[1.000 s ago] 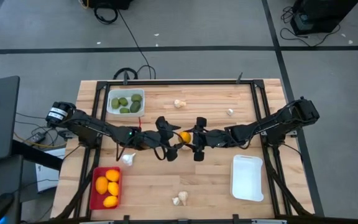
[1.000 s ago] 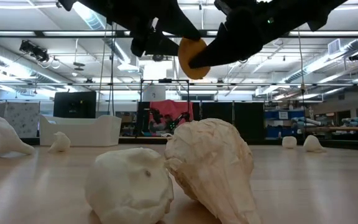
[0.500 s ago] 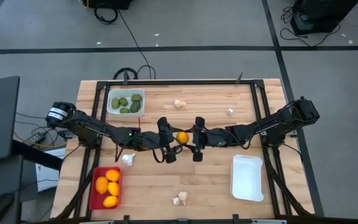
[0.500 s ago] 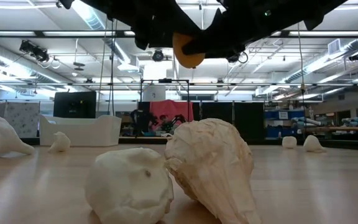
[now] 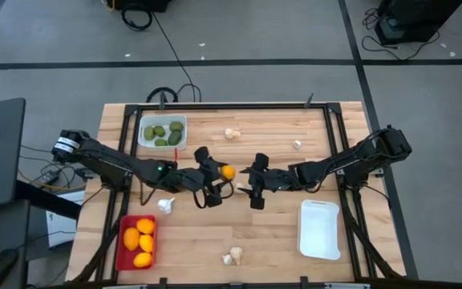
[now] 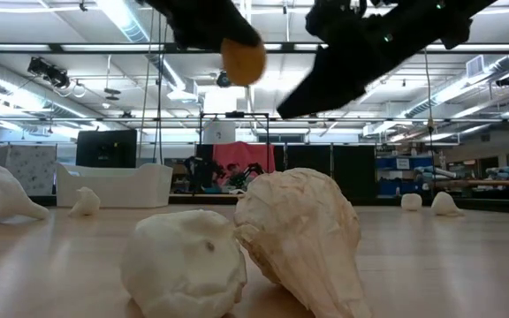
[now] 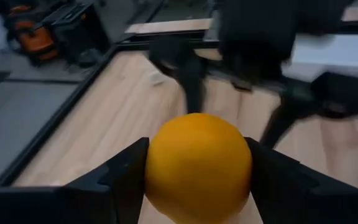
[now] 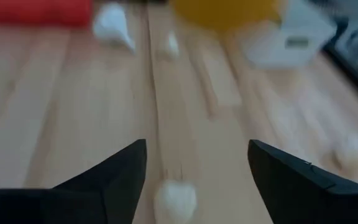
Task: Sort produce into baskets
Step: Put the yellow lemon into the red bin
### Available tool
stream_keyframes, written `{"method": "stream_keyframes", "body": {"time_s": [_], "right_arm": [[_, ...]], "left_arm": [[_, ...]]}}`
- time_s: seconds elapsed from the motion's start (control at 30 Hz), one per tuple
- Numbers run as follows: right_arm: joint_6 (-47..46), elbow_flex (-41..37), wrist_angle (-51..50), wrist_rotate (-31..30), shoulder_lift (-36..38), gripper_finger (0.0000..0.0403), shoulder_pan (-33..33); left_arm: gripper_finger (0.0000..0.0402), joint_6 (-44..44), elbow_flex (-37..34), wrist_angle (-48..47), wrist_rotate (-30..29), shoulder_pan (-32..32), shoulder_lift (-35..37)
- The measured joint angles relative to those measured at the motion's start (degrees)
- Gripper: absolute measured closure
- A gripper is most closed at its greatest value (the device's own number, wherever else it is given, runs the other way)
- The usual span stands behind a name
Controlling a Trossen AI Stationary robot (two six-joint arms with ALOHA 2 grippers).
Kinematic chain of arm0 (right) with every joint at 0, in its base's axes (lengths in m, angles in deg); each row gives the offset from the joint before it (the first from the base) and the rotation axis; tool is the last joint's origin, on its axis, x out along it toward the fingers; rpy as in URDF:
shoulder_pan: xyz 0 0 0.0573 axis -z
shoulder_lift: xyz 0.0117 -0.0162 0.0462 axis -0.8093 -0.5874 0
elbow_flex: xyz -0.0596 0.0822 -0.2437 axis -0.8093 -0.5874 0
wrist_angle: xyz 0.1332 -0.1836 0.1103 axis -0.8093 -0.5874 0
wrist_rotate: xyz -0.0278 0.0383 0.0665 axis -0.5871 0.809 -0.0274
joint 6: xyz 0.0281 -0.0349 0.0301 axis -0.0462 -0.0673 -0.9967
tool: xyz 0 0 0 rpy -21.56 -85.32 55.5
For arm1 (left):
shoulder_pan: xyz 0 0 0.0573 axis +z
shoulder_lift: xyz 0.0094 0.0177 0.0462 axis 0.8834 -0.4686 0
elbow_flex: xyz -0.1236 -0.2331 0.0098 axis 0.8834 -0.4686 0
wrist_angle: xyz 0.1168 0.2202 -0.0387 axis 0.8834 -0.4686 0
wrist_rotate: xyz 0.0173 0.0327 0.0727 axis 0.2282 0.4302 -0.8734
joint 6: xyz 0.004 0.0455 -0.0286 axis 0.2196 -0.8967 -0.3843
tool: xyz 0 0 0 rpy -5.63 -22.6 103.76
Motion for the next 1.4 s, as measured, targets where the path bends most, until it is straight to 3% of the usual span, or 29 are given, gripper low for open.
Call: {"method": "stream_keyframes", "body": {"time_s": [0.23,0.4,0.53,1.0,1.4], "right_arm": [[-7.96,0.04,-5.27,-0.2,0.21,0.0101,0.42],[-12.75,0.1,-9.07,-0.02,0.21,0.011,0.39],[-14.65,0.09,-10.44,0.21,0.21,0.0117,0.17],[-15.53,0.09,-10.49,0.12,0.21,0.0124,-0.81],[-14.42,0.09,-6.69,0.39,0.21,0.0124,-0.83]], "left_arm": [[0.0159,12.29,7.44,-25.53,-1.37,-3.27,3.42],[0.016,28.02,11.14,-46.39,6.4,-8.38,3.5],[0.016,41.39,11.28,-54.26,9.48,-15.31,3.45],[0.016,82.74,8.4,-62.65,16.55,-40.34,3.37],[0.0149,97.76,2.28,-61.05,17.07,-48.87,3.34]]}}
